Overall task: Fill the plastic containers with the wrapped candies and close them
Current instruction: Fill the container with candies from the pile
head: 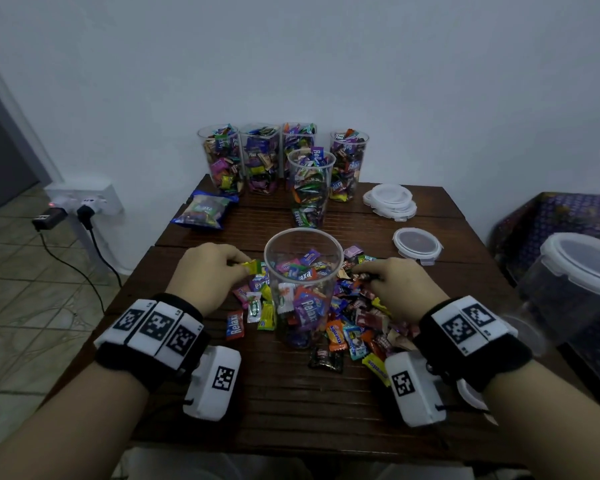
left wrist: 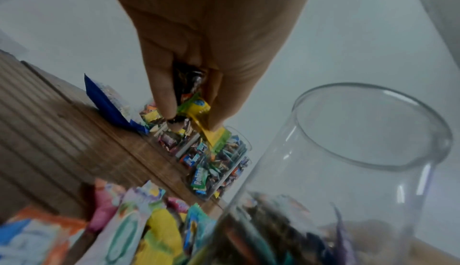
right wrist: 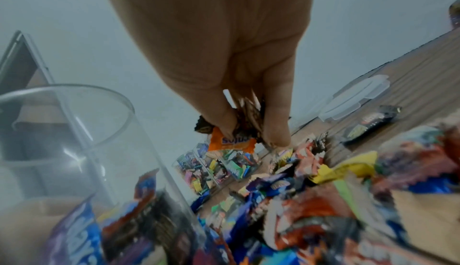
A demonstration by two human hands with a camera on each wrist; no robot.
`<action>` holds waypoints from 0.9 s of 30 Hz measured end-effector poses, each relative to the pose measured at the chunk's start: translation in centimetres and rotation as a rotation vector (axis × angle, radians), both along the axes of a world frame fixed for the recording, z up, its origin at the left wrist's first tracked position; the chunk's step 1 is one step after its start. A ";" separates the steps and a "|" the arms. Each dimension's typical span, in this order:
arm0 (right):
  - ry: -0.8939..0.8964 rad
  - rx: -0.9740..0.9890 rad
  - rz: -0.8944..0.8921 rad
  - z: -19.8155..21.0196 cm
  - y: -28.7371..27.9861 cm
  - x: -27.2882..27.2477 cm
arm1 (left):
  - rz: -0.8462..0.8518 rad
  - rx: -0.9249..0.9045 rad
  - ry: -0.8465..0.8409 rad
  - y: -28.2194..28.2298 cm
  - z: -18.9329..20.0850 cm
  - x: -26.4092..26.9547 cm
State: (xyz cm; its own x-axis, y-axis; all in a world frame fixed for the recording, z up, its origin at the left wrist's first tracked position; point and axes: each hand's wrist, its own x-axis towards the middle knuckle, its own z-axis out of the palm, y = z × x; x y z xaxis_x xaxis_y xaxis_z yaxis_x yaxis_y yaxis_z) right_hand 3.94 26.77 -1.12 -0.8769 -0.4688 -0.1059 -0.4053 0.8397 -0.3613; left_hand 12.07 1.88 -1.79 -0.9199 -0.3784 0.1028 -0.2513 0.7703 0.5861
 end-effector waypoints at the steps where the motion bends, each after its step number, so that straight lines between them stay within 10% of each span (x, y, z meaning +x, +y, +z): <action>1: 0.007 -0.037 -0.009 0.2 0.0 0.0 | 0.002 0.010 0.031 -0.1 0.2 0.1; 14: 0.023 -0.814 -0.088 4.6 -1.4 1.7 | -0.024 0.364 0.420 0.6 4.3 0.8; 27: 0.240 -0.509 0.229 5.5 -4.9 4.4 | -0.087 0.433 0.473 2.1 4.8 0.7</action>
